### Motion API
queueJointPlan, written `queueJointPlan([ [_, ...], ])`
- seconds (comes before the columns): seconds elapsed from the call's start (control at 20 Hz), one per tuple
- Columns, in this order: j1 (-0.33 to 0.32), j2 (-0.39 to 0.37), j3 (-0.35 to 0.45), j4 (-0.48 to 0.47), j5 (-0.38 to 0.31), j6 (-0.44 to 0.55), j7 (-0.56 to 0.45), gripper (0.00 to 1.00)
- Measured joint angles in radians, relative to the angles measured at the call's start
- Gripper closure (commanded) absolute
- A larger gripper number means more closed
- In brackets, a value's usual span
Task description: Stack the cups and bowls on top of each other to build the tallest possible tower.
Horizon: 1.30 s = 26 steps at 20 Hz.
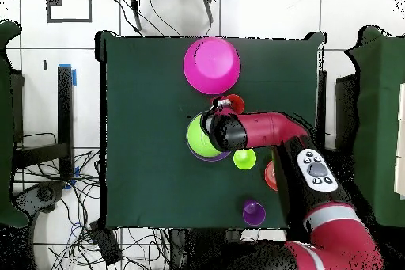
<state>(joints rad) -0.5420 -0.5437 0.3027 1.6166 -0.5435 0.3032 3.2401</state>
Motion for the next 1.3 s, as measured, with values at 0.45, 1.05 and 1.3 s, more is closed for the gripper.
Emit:
queueJointPlan([
  [0.45, -0.093, -0.050, 0.058, 0.063, -0.001, 0.038, -0.040, 0.00],
  [1.05, -0.143, -0.103, 0.116, 0.133, -0.003, 0.092, -0.160, 0.00],
  [1.3, -0.148, -0.093, 0.116, 0.149, -0.007, 0.092, -0.162, 0.00],
])
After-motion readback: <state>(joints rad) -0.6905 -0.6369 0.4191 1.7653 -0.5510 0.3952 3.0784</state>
